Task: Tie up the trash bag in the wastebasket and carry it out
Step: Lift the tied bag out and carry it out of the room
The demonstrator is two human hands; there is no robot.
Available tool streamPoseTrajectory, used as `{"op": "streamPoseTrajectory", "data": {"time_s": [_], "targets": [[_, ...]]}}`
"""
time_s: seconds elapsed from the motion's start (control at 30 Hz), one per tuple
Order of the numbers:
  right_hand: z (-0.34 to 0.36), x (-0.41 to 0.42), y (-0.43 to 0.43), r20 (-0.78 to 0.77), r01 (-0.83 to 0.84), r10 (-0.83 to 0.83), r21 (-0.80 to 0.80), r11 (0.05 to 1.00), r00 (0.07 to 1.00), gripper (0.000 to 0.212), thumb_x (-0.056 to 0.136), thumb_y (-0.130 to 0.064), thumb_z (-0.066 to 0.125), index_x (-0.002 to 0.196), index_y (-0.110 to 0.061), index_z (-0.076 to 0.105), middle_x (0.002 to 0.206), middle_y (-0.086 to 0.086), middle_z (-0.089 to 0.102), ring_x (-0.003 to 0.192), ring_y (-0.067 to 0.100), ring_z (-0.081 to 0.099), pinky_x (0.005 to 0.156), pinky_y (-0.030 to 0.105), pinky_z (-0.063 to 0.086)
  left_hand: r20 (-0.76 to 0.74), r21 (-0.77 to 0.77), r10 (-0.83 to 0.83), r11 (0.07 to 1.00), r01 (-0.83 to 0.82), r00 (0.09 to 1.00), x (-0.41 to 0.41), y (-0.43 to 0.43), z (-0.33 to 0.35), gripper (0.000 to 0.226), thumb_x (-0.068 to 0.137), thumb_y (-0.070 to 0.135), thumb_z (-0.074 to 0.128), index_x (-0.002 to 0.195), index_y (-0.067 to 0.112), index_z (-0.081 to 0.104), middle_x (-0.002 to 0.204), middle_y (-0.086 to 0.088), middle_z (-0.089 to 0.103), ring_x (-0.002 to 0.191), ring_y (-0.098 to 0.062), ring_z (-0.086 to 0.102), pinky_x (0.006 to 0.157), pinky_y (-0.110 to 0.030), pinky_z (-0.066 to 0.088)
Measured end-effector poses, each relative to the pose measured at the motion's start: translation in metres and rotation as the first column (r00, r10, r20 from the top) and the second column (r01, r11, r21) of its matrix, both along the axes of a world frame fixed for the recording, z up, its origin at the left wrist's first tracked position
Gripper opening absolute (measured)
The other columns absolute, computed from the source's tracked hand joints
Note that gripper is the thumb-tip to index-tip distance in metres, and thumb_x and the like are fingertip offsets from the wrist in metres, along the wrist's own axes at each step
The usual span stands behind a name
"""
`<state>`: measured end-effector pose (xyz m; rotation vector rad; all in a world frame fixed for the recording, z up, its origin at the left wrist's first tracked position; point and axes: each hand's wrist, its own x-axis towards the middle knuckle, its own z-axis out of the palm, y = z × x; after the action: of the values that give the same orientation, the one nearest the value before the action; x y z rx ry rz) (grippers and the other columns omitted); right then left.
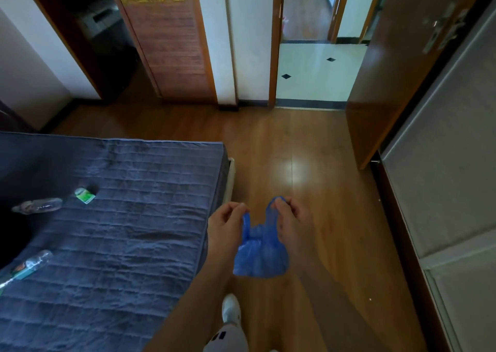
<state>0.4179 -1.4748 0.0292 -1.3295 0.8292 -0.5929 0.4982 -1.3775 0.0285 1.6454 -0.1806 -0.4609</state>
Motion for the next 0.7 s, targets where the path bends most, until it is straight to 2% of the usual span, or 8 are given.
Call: {"op": "streamPoseTrajectory", "data": {"time_s": [0.1, 0.23, 0.33, 0.43, 0.53, 0.7], "targets": [[-0.008, 0.037, -0.026, 0.001, -0.013, 0.013, 0.013, 1.0, 1.0, 0.038, 0.097, -0.02, 0.057, 0.061, -0.029, 0.062, 0.047, -0.014, 0.051, 0.045, 0.001, 0.045, 0.052, 0.024, 0.035, 0.032, 0.01, -0.013, 1.0, 0.013, 0.999, 0.038, -0.023, -0.007, 0.021, 0.089, 0.014, 0.061, 0.071, 0.005, 0.066, 0.049, 0.005, 0.047, 0.047, -0.006, 0.043, 0.049, -0.023, 0.037], [-0.019, 0.099, -0.061, 0.007, -0.033, 0.033, 0.057, 0.998, 0.999, 0.044, 0.098, -0.02, 0.056, 0.055, -0.032, 0.062, 0.046, -0.014, 0.047, 0.042, 0.002, 0.041, 0.049, 0.022, 0.031, 0.009, 0.005, 0.004, 1.0, -0.004, 1.0, 0.103, -0.053, -0.015, 0.025, 0.091, 0.015, 0.06, 0.067, 0.013, 0.066, 0.047, 0.01, 0.047, 0.047, -0.007, 0.042, 0.049, -0.024, 0.036], [-0.021, 0.157, -0.089, -0.005, -0.059, 0.059, 0.056, 0.997, 0.998, 0.048, 0.098, -0.02, 0.056, 0.053, -0.034, 0.06, 0.046, -0.014, 0.045, 0.042, 0.001, 0.039, 0.047, 0.019, 0.031, 0.013, 0.01, -0.009, 1.0, 0.008, 1.0, 0.157, -0.082, -0.018, 0.024, 0.091, 0.015, 0.06, 0.069, 0.013, 0.066, 0.046, 0.012, 0.048, 0.046, -0.005, 0.04, 0.048, -0.022, 0.035], [-0.017, 0.218, -0.12, -0.011, -0.054, 0.055, 0.067, 0.996, 0.998, 0.042, 0.098, -0.017, 0.056, 0.058, -0.029, 0.059, 0.046, -0.014, 0.047, 0.044, 0.001, 0.042, 0.047, 0.017, 0.033, 0.015, 0.011, -0.011, 1.0, 0.011, 1.0, 0.214, -0.115, -0.02, 0.022, 0.091, 0.013, 0.06, 0.071, 0.007, 0.067, 0.048, 0.011, 0.05, 0.048, -0.004, 0.043, 0.049, -0.02, 0.038], [-0.012, 0.278, -0.152, -0.031, -0.024, 0.027, 0.072, 0.997, 0.999, 0.034, 0.097, -0.018, 0.057, 0.063, -0.023, 0.057, 0.048, -0.014, 0.048, 0.049, 0.002, 0.043, 0.051, 0.02, 0.035, 0.01, 0.001, -0.02, 1.0, 0.02, 1.0, 0.266, -0.147, -0.021, 0.022, 0.09, 0.009, 0.06, 0.071, -0.001, 0.063, 0.053, 0.002, 0.05, 0.051, -0.006, 0.045, 0.052, -0.022, 0.041], [-0.006, 0.361, -0.199, -0.01, 0.016, -0.016, -0.005, 1.0, 1.0, 0.036, 0.097, -0.01, 0.055, 0.062, -0.015, 0.053, 0.041, -0.013, 0.044, 0.039, 0.001, 0.041, 0.044, 0.015, 0.033, 0.012, -0.009, -0.041, 0.999, 0.041, 0.999, 0.341, -0.198, -0.016, 0.024, 0.09, 0.009, 0.06, 0.066, 0.008, 0.063, 0.061, -0.006, 0.055, 0.059, -0.013, 0.05, 0.059, -0.03, 0.043]]}}
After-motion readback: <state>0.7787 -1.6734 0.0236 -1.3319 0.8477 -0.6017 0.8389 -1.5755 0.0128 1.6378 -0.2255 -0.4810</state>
